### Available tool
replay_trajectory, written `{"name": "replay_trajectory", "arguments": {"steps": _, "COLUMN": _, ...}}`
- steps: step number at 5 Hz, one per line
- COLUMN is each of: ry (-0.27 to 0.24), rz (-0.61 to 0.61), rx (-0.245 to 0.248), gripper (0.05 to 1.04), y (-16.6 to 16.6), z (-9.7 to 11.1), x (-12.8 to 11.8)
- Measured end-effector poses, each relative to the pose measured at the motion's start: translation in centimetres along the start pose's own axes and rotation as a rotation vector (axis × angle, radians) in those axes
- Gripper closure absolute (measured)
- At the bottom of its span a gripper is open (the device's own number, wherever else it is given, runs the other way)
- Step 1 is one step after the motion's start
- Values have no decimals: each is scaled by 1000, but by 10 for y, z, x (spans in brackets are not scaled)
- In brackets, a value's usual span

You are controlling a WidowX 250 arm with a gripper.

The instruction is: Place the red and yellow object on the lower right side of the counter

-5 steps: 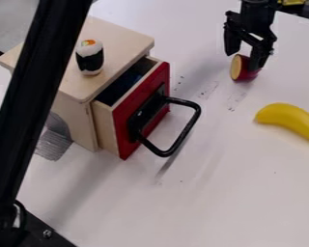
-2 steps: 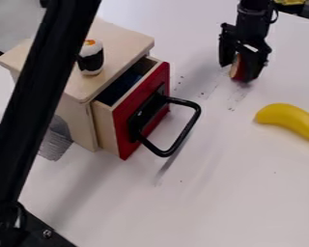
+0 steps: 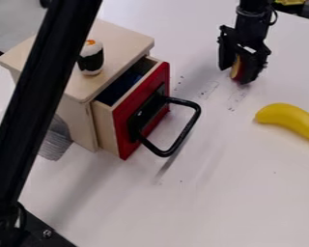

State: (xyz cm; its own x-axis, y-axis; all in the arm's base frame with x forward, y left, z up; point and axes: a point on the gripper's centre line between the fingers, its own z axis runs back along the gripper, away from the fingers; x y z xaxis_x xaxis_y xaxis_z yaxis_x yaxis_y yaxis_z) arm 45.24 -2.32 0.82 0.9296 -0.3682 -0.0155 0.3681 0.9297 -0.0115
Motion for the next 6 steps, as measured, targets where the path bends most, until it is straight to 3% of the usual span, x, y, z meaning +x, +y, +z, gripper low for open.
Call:
{"name": "replay_trajectory", "arguments": {"steps": 2, "ry": 15, "rz": 26, "rx": 8, "gripper": 275, "y": -7, "z": 1, "x": -6}}
{"name": "replay_trajectory", "arguments": {"steps": 3, "ry": -18, "rz": 177, "rx": 47, "gripper": 275, "y": -28, "z": 28, "x": -10}}
{"name": "replay_trajectory", "arguments": {"steps": 4, "ry": -74, "rz": 267, "rx": 87, "gripper": 275, "y": -69, "z": 68, "x": -33}}
{"name": "replay_trajectory", "arguments": {"steps": 5, "ry": -105, "rz": 260, "rx": 91, "gripper": 275, "y": -114, "z": 85, "x": -70}}
{"name": "replay_trajectory", "arguments": {"steps": 6, "ry": -76, "rz": 279, "rx": 115, "gripper": 275, "y": -149, "z": 72, "x": -112}}
